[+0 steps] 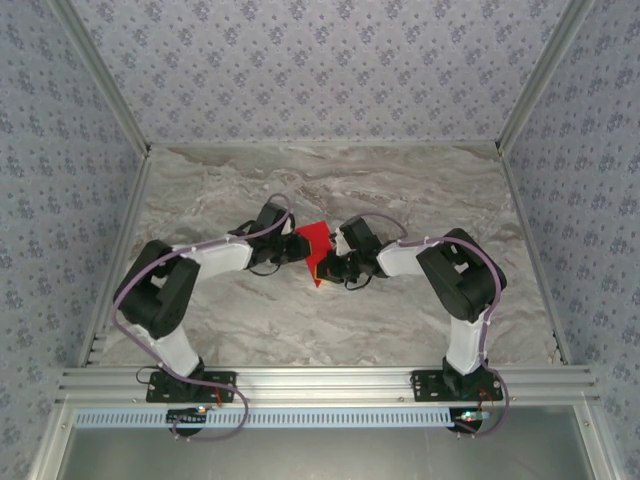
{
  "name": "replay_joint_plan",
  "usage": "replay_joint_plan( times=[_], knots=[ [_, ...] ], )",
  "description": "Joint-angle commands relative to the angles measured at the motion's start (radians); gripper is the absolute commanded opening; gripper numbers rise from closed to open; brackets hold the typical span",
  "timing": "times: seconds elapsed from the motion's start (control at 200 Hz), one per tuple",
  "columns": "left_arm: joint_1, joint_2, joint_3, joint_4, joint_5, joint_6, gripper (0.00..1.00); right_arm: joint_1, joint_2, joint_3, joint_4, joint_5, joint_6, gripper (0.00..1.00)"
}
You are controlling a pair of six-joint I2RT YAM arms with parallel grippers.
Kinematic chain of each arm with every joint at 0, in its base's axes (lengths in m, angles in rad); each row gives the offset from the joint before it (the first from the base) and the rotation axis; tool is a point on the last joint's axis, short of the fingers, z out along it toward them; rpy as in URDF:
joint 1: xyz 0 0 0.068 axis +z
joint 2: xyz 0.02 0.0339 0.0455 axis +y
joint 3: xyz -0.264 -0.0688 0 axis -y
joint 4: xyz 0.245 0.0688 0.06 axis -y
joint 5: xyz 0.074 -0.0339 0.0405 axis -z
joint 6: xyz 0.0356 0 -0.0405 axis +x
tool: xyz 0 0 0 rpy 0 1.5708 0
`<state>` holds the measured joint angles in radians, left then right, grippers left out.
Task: Fold a paper plane with a square sheet of paper (pick it up from the middle)
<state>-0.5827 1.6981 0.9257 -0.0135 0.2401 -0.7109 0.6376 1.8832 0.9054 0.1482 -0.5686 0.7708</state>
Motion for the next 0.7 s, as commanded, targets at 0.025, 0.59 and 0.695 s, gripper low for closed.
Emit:
replay_joint_plan(
  times=[0.025,0.59,0.695],
  knots=[
    [0.000,-0.028,-0.037,0.066,0.043,-0.028,0.15,0.004,0.035,-0.023,-0.048,0.026,0.012,0.00],
    [-0.017,0.149,0.033,0.024,0.063,-0.023,0.03,0.005,0.022,-0.012,-0.051,0.012,0.001,0.00],
    [-0.017,0.151,0.033,-0.010,0.035,-0.020,0.02,0.009,-0.008,-0.013,-0.029,-0.010,-0.016,0.00]
  ],
)
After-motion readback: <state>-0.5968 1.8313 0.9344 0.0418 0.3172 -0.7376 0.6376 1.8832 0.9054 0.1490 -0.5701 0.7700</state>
